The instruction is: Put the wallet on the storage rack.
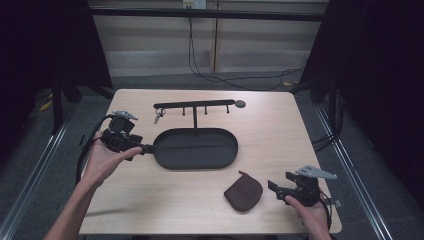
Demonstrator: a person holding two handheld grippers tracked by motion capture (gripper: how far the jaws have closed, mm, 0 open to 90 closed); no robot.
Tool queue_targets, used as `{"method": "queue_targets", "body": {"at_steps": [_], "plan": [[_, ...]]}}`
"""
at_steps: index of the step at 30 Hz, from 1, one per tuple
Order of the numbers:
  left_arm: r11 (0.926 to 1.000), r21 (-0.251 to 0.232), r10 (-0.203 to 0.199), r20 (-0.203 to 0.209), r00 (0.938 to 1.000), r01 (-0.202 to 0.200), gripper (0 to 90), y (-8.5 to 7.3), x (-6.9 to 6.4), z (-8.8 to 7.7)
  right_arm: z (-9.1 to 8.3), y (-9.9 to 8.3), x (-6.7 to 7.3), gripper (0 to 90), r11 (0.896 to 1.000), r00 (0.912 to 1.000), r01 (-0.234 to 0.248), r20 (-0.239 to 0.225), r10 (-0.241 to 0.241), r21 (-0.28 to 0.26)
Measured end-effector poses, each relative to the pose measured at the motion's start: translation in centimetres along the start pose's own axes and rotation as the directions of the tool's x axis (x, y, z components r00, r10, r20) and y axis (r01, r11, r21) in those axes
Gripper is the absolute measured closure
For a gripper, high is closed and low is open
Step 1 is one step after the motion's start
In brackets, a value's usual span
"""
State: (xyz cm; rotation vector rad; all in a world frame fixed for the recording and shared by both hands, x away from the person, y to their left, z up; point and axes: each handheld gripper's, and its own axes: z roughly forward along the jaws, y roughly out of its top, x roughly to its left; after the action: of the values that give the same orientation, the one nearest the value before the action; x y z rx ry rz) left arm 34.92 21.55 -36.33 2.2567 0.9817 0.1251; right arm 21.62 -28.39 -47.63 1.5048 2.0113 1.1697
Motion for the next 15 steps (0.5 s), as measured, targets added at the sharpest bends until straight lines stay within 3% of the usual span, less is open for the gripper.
{"method": "queue_targets", "body": {"at_steps": [1, 3, 6, 7, 10, 11, 12, 15], "plan": [[1.0, 0.005, 0.004, 0.011, 0.9999, -0.004, 21.5, -0.3, 0.0, 0.1, 0.0, 0.0, 0.0, 20.0, 1.0, 0.9999, -0.013, -0.005, 0.013, -0.003], [1.0, -0.009, -0.004, -0.005, 1.0, 0.004, 24.0, -0.9, -0.1, 0.3, 0.1, 0.0, -0.1, 20.2, 1.0, 0.9999, -0.013, -0.005, 0.013, -0.003], [0.9992, -0.036, 0.018, 0.039, 0.9991, -0.017, 15.8, -1.8, -0.3, 0.4, 0.4, 0.2, 0.0, 20.5, 1.0, 0.9999, -0.008, -0.006, 0.008, 0.005], [0.9981, -0.057, 0.023, 0.018, 0.9996, -0.022, 18.0, -2.5, -0.8, 0.4, 0.4, 0.2, 0.1, 20.8, 1.0, 1.0, -0.006, -0.007, 0.006, 0.006], [0.998, -0.061, 0.015, 0.032, 0.9994, -0.013, 16.7, -3.2, -1.0, 0.5, 0.3, 0.2, 0.2, 21.9, 1.0, 0.9999, -0.01, -0.013, 0.01, 0.0], [0.9981, -0.06, 0.017, 0.003, 0.9999, -0.016, 17.2, -3.9, -1.3, 0.5, 0.3, 0.2, 0.3, 22.4, 1.0, 0.9993, -0.022, -0.029, 0.022, 0.003], [0.9981, -0.06, 0.017, 0.003, 0.9999, -0.016, 17.4, -3.9, -1.3, 0.5, 0.3, 0.2, 0.3, 23.0, 1.0, 0.9992, -0.022, -0.034, 0.022, 0.004], [0.9952, -0.097, 0.017, -0.006, 0.9998, -0.017, 17.6, -5.8, -2.0, 0.7, 0.1, 0.3, 0.5, 24.5, 1.0, 0.9992, -0.014, -0.037, 0.014, 0.005]]}}
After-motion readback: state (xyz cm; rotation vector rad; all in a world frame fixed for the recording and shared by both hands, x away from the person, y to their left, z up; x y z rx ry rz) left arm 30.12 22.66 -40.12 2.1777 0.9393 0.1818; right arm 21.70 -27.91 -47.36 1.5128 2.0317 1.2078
